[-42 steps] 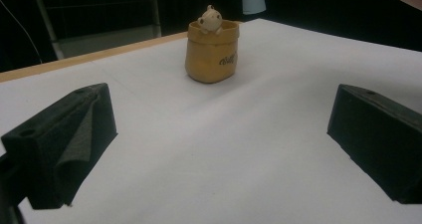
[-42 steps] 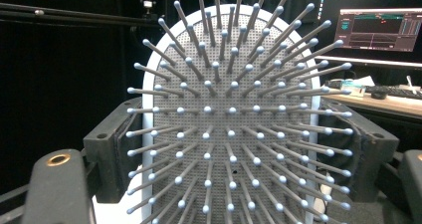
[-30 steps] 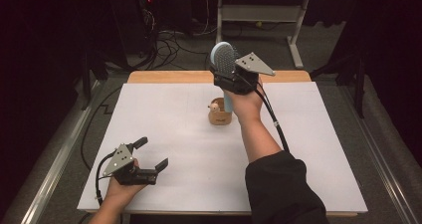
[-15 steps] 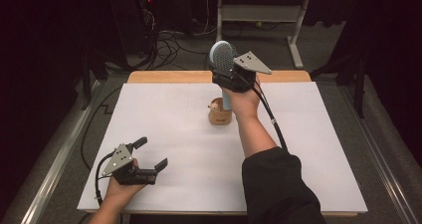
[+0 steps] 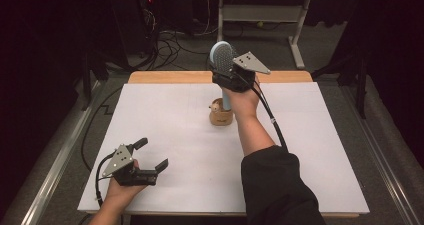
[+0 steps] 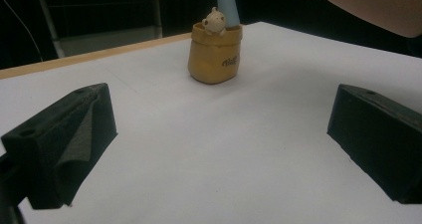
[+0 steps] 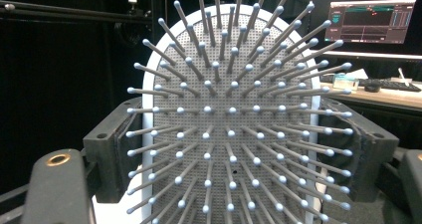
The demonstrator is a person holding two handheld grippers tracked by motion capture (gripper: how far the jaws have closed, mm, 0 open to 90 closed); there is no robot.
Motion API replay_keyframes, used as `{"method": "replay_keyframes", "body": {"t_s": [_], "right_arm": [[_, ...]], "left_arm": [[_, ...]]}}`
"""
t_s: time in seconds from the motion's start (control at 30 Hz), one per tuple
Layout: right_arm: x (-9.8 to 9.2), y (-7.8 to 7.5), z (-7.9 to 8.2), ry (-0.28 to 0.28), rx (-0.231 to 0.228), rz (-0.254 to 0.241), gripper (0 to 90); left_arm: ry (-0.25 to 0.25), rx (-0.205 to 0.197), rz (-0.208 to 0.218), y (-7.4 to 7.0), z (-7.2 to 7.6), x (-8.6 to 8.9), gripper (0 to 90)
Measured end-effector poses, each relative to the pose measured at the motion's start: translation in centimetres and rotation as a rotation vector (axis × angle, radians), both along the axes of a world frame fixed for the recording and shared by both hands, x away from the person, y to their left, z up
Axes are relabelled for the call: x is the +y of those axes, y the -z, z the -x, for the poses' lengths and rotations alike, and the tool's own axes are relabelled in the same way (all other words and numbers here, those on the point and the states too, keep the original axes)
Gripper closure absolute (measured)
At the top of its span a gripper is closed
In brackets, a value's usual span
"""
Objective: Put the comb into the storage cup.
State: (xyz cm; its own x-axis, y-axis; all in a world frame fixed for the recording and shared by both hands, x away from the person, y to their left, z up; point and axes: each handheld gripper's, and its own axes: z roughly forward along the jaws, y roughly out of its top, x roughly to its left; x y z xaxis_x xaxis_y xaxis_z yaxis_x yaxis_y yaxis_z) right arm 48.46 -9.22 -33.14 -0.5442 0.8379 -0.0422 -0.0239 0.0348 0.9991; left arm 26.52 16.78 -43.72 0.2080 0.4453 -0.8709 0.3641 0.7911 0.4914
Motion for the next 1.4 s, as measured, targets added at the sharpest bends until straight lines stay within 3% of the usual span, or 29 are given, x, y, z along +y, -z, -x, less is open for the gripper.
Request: {"method": "replay_keyframes", "body": {"t_s": [0.43,1.0,1.4], "right_arm": [[0.8,1.2,-0.4,-0.009,0.016,0.02,20.7],[0.6,2.5,-0.5,-0.008,0.042,0.032,20.6],[0.4,2.8,-0.4,-0.008,0.024,0.018,20.6]], "left_arm": [[-0.011,0.01,0.026,-0.3,0.0,0.2,0.1],[-0.009,0.005,0.018,-0.2,0.0,0.1,0.1],[-0.003,0.007,0.015,-0.2,0.0,0.0,0.1]]}}
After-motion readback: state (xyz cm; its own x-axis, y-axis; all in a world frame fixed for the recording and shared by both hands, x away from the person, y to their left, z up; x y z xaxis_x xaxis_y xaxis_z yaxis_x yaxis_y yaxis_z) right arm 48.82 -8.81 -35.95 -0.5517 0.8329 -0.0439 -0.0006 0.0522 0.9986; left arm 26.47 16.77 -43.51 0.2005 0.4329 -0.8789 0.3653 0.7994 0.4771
